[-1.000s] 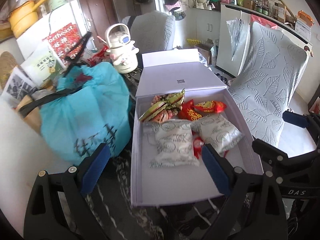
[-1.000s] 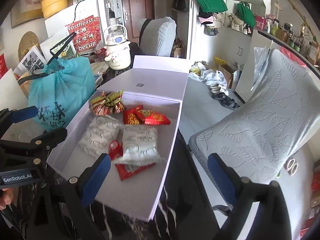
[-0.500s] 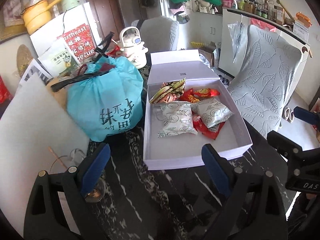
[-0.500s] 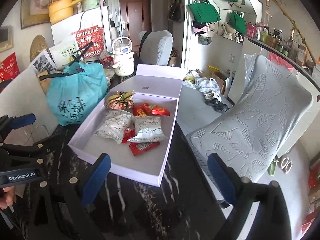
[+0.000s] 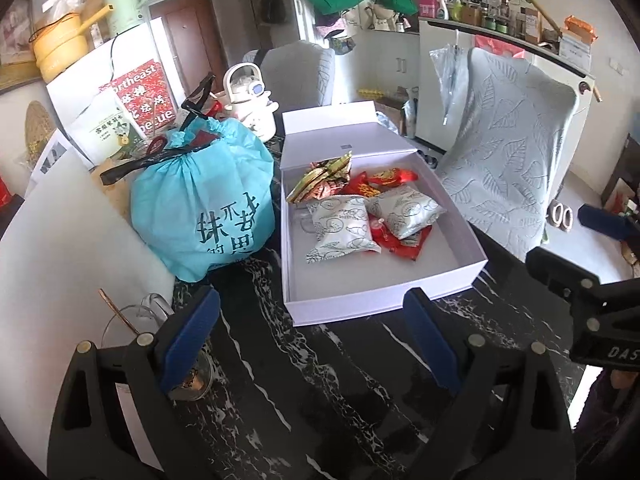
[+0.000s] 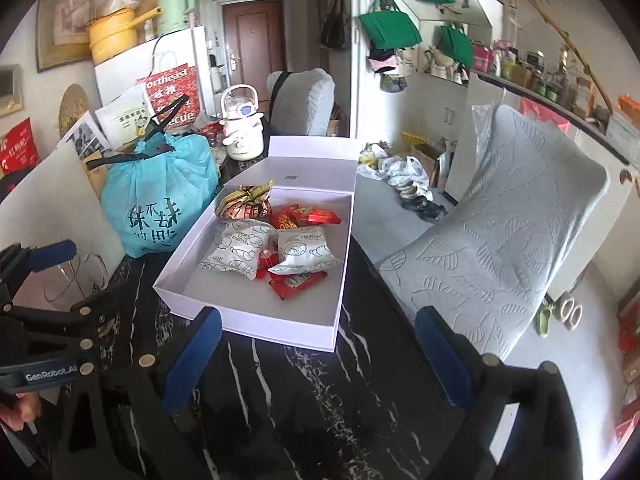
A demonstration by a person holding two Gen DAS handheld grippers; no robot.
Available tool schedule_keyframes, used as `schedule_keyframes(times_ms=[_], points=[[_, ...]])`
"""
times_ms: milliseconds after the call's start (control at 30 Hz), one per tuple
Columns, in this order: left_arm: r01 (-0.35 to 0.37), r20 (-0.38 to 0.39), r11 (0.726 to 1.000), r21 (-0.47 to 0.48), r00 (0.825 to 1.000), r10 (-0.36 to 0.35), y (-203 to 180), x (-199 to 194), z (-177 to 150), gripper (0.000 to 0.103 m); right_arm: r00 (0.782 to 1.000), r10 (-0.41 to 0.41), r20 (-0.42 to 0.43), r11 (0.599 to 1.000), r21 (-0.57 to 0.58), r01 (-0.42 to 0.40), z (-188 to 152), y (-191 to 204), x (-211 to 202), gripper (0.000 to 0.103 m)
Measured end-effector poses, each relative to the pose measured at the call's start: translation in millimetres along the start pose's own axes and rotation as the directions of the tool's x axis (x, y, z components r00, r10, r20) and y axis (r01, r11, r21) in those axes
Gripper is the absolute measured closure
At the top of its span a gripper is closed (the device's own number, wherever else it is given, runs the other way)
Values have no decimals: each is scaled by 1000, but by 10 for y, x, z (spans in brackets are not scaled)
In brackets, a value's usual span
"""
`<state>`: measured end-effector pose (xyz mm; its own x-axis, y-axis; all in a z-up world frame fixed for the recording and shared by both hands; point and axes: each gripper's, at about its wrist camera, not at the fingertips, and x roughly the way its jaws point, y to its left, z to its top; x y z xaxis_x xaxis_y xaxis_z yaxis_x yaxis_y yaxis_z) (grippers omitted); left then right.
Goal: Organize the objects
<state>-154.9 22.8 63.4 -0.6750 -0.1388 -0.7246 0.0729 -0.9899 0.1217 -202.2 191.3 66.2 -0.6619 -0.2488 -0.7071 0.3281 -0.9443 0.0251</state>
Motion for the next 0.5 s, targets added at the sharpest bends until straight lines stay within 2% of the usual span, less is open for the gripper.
schedule_keyframes(times_ms=[267, 500], points=[[-9, -12, 1000, -5, 1000, 9, -1, -35, -18, 10, 999, -31, -40, 1000, 0, 31, -108, 37, -9, 5], [-2, -28, 1000, 7, 1000, 3, -58, -105, -42, 10, 999, -18, -38, 1000, 1, 18, -159, 14, -101, 5]])
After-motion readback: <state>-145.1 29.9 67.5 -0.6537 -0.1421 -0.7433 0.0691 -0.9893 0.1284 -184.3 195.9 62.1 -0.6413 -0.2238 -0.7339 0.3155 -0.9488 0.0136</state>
